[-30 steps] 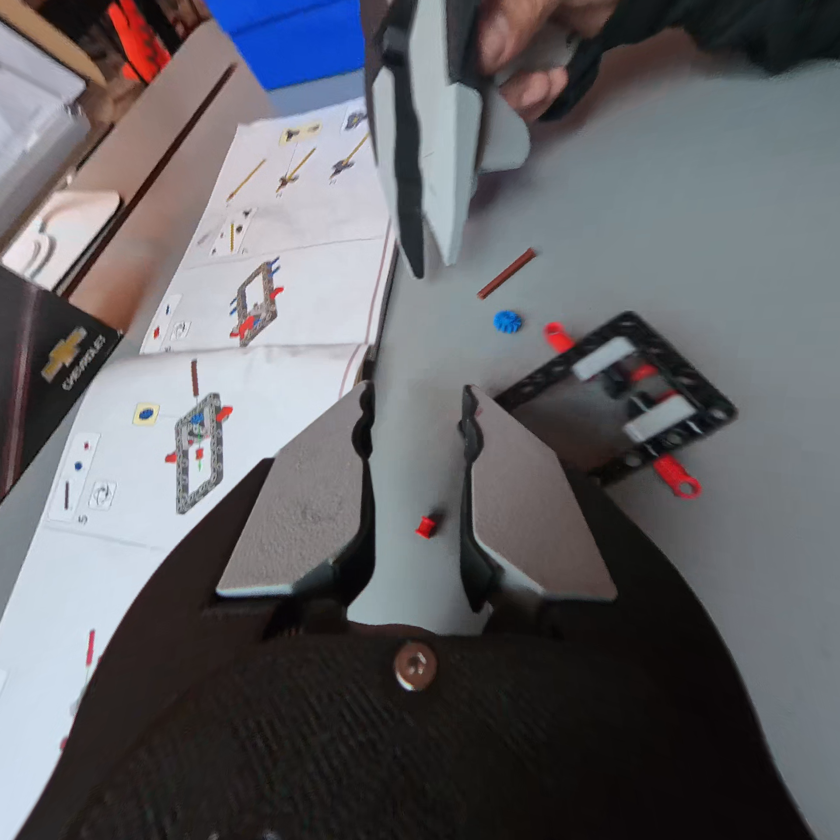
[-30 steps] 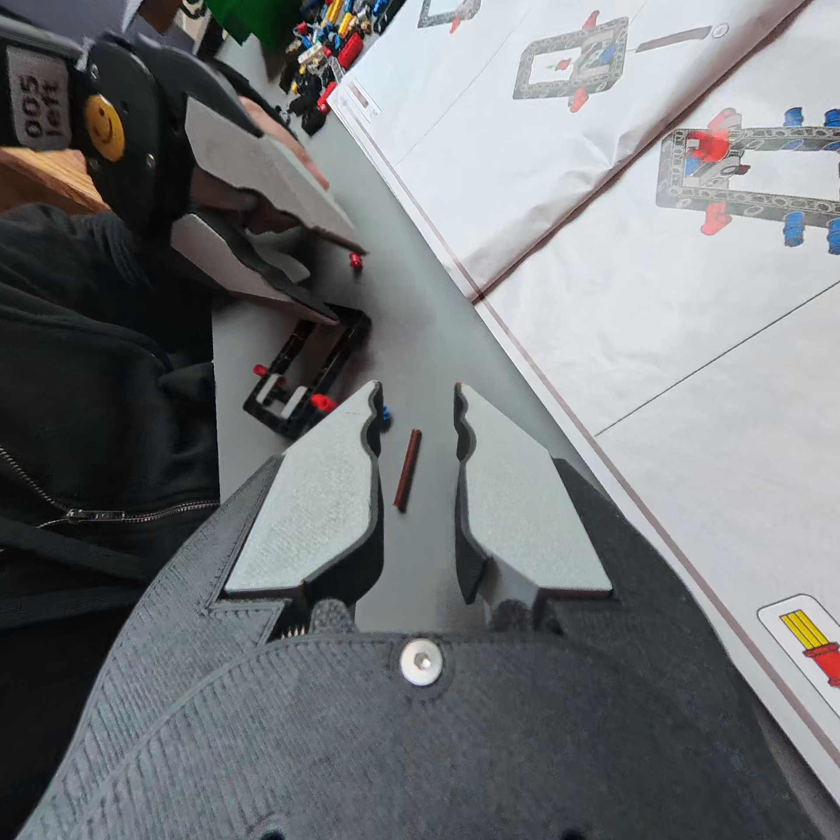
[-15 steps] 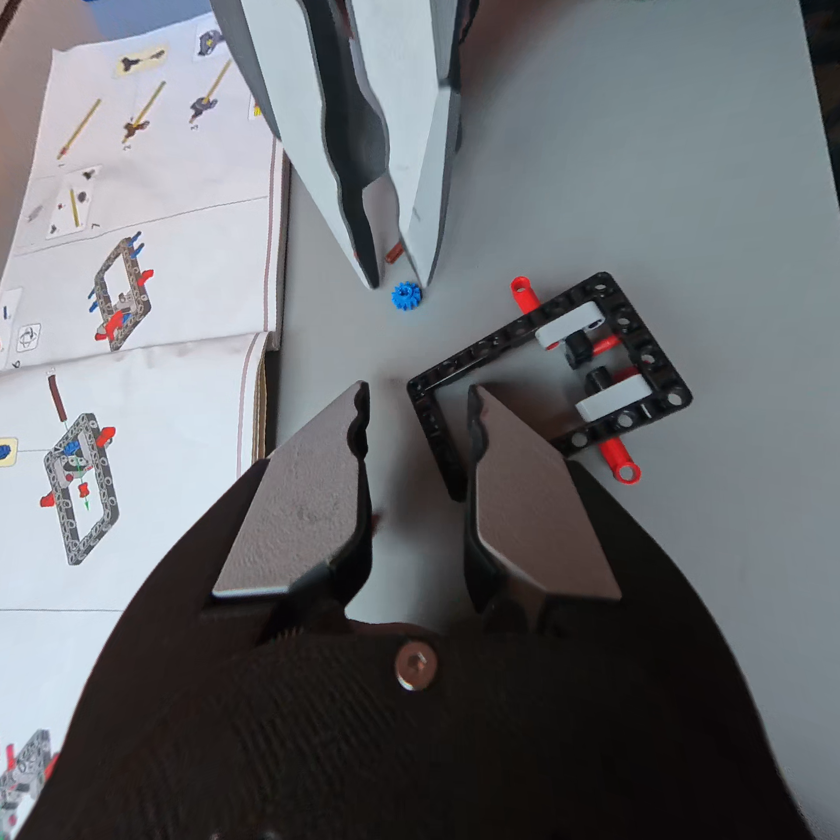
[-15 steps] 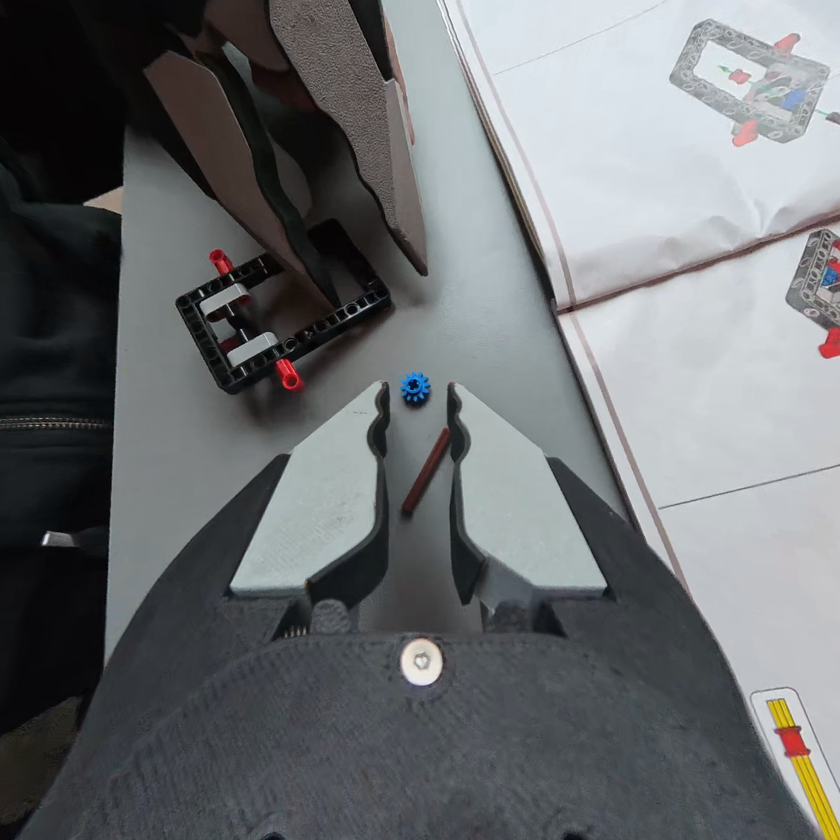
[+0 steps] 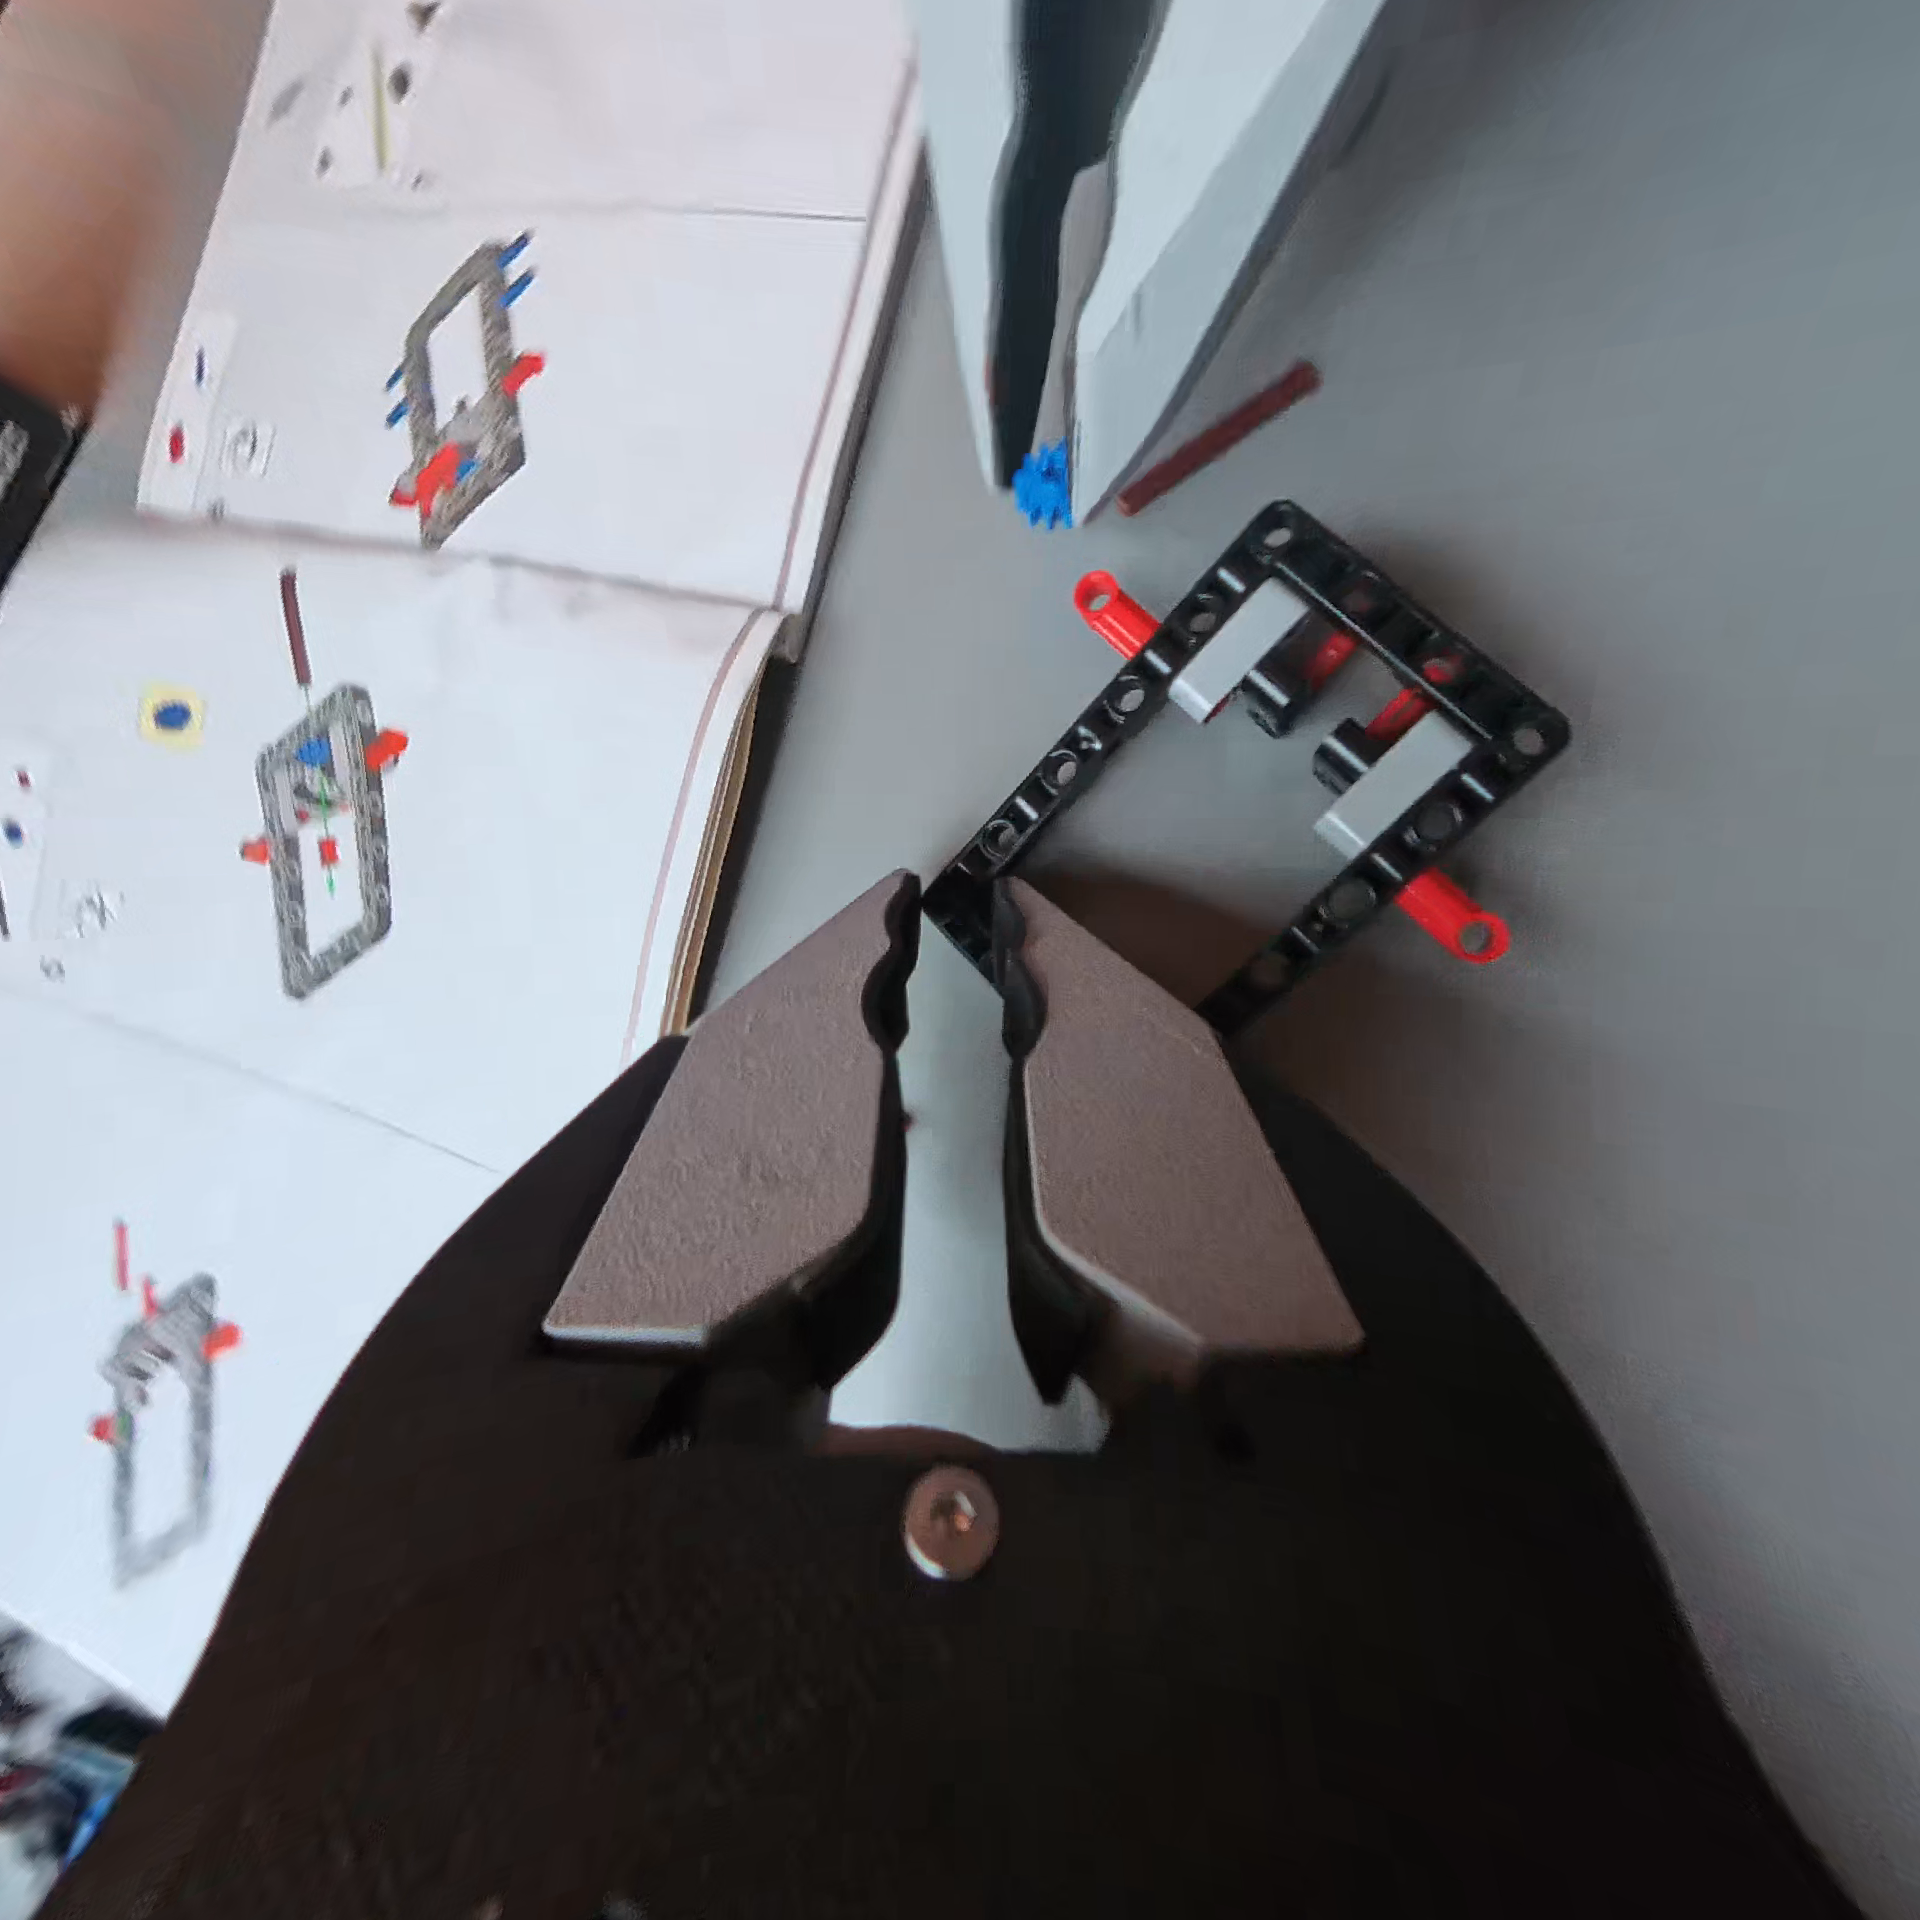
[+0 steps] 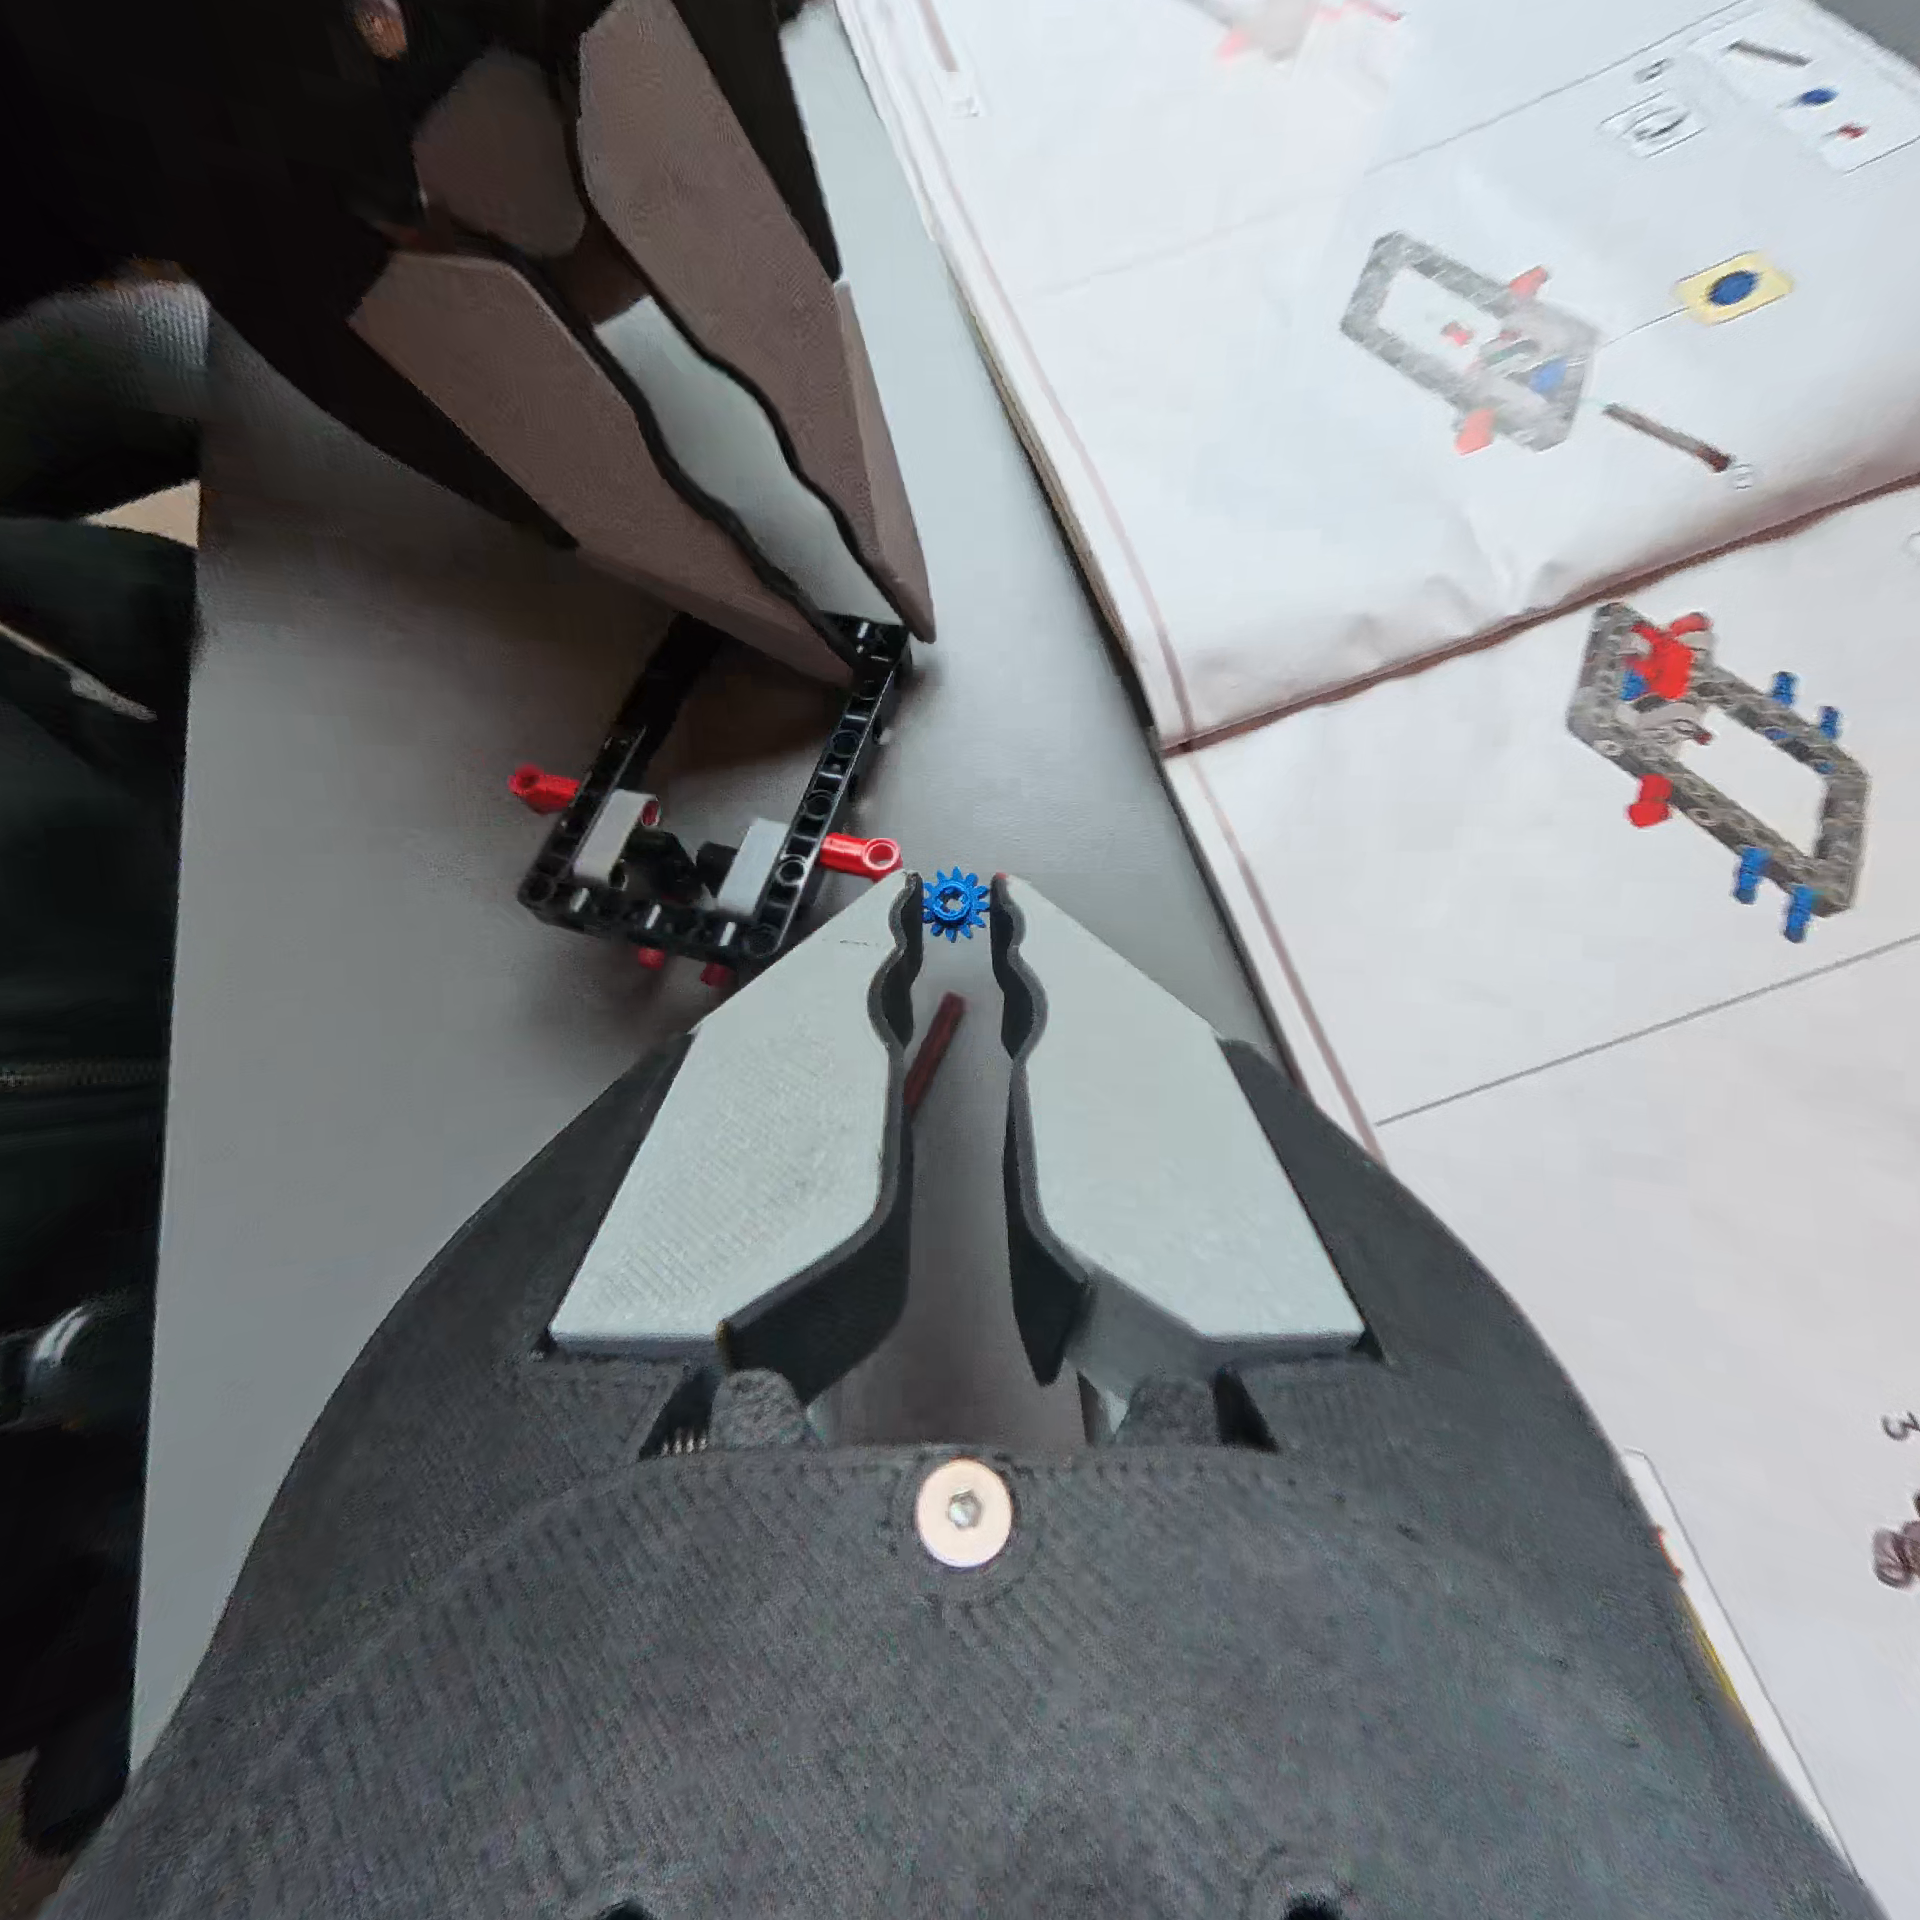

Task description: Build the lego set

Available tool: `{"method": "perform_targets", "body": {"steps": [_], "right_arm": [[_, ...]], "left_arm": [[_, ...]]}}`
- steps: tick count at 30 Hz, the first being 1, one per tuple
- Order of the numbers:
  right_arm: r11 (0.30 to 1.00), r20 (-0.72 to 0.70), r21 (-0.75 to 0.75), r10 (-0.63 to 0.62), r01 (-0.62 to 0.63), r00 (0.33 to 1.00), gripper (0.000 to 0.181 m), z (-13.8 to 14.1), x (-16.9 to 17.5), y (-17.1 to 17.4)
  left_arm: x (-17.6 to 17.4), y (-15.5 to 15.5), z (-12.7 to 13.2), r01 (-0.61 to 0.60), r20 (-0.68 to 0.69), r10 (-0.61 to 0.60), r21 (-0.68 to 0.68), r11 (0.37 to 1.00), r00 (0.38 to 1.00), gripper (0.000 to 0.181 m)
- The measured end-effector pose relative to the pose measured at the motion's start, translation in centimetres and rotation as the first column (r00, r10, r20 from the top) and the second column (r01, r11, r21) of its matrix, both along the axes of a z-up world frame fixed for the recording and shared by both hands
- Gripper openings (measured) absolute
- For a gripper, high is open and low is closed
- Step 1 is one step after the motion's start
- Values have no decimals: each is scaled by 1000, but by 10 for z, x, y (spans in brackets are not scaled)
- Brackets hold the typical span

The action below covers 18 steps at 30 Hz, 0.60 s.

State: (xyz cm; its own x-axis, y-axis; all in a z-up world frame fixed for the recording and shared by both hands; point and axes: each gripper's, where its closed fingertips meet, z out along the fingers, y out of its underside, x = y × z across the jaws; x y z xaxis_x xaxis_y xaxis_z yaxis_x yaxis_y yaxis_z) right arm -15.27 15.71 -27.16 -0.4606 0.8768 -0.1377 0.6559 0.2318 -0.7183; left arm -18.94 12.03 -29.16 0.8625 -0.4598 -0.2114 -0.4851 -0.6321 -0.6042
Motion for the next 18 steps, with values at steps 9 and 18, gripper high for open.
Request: {"method": "perform_targets", "body": {"steps": [9, 18], "right_arm": [[986, -163, -119, -133, 114, 978, 8, 40, -7, 27], [971, -106, -218, -125, 99, 987, 8, 34, -9, 13]], "left_arm": [[-17, -15, 0, -356, 126, 354, -5, 935, 927, 16], [-5, 8, 49, -216, 50, 211, 301, 929, 976, 38]]}}
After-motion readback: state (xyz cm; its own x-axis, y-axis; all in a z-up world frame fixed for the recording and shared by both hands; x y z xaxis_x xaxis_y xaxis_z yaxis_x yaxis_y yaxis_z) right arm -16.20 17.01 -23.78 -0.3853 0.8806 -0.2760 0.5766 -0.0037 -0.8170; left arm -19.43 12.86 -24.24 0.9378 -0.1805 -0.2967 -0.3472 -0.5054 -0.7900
